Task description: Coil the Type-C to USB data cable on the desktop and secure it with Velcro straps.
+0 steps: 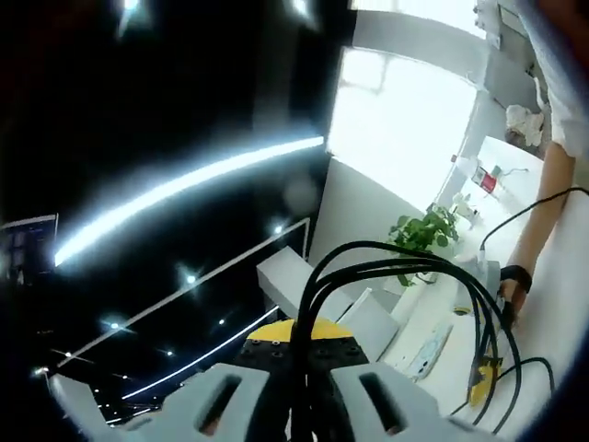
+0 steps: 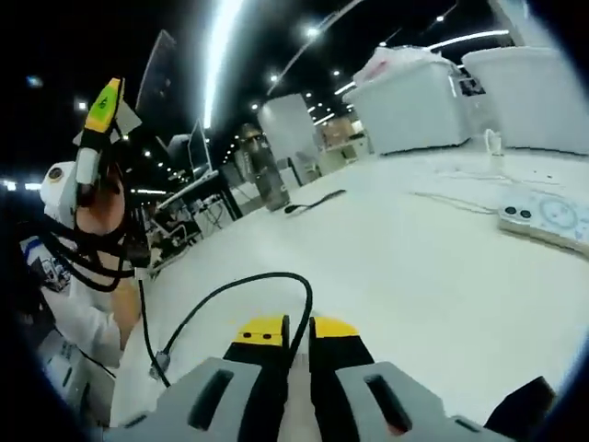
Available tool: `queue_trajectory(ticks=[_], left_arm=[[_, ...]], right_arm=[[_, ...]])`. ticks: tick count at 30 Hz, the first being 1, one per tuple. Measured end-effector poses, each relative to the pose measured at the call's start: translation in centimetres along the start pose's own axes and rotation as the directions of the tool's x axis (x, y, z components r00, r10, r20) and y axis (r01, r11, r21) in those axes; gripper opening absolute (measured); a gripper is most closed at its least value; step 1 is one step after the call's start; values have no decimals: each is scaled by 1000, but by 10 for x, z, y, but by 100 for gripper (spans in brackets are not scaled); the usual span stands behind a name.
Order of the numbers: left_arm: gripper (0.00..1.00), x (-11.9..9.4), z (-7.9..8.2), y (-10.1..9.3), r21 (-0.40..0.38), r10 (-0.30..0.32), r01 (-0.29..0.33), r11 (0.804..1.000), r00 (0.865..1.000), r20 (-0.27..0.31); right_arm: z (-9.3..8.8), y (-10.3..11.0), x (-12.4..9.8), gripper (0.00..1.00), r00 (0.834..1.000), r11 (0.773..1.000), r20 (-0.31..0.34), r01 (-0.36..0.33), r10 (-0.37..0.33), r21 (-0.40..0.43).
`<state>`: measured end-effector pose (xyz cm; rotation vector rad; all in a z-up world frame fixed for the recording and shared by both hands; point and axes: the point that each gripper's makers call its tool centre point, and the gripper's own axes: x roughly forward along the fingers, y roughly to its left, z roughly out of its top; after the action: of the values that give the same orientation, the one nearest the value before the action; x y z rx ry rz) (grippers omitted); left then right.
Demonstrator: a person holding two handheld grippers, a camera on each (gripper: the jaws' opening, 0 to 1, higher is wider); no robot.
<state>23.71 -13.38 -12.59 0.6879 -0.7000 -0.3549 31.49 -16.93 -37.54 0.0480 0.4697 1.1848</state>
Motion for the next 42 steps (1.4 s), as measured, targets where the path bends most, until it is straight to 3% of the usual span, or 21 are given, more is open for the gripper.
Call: queue_trajectory(ticks=[4, 6, 10, 13, 15, 18, 20, 24, 27, 30, 33, 38, 40, 42], left_arm=[[4, 2, -6, -9, -67, -47, 46, 997, 999, -10], [4, 4, -11, -18, -122, -92, 89, 989, 995, -24], [4, 9, -24, -42, -198, -206, 192, 961, 977, -55], [4, 12, -37, -61, -141, -256, 240, 960, 961, -102], [4, 16, -46, -74, -80, -278, 269, 960, 951, -132], [4, 19, -56, -83, -45, -280, 277, 960, 946, -163], [4, 17, -57, -83, -36, -283, 281, 959, 945, -163], [5, 17, -56, -83, -35, -274, 272, 962, 950, -150], [7, 16, -53, -89, -81, -295, 287, 955, 947, -129], [8, 17, -53, -86, -60, -280, 275, 960, 952, -125], [9, 15, -54, -85, -53, -273, 268, 962, 953, -130], [13, 14, -52, -85, -76, -285, 278, 958, 951, -120], [12, 13, -52, -86, -74, -294, 287, 955, 948, -121], [8, 13, -55, -83, -62, -291, 284, 957, 946, -142]], right_arm=[[25, 5, -13, 2, 997, 999, 79, -7, 11, -49], [42, -3, -25, 1, 990, 997, 136, 40, -31, -62], [79, -20, -59, 1, 953, 976, 274, 171, -128, -138], [107, -15, -88, 1, 907, 941, 390, 257, -158, -218], [123, 6, -106, 1, 875, 927, 468, 268, -120, -264], [134, 26, -120, 1, 849, 886, 517, 316, -105, -340], [138, 39, -123, 1, 841, 856, 533, 342, -94, -389], [138, 53, -119, 1, 835, 833, 544, 355, -79, -424], [140, 52, -120, 1, 828, 829, 554, 366, -83, -422], [140, 60, -121, 1, 830, 864, 556, 302, -30, -404], [139, 68, -118, 1, 838, 863, 546, 269, 9, -427], [134, 89, -114, 1, 846, 919, 510, 68, 153, -388], [135, 84, -114, 1, 841, 941, 520, 38, 153, -337], [126, 83, -108, 2, 862, 943, 477, -1, 169, -333]])
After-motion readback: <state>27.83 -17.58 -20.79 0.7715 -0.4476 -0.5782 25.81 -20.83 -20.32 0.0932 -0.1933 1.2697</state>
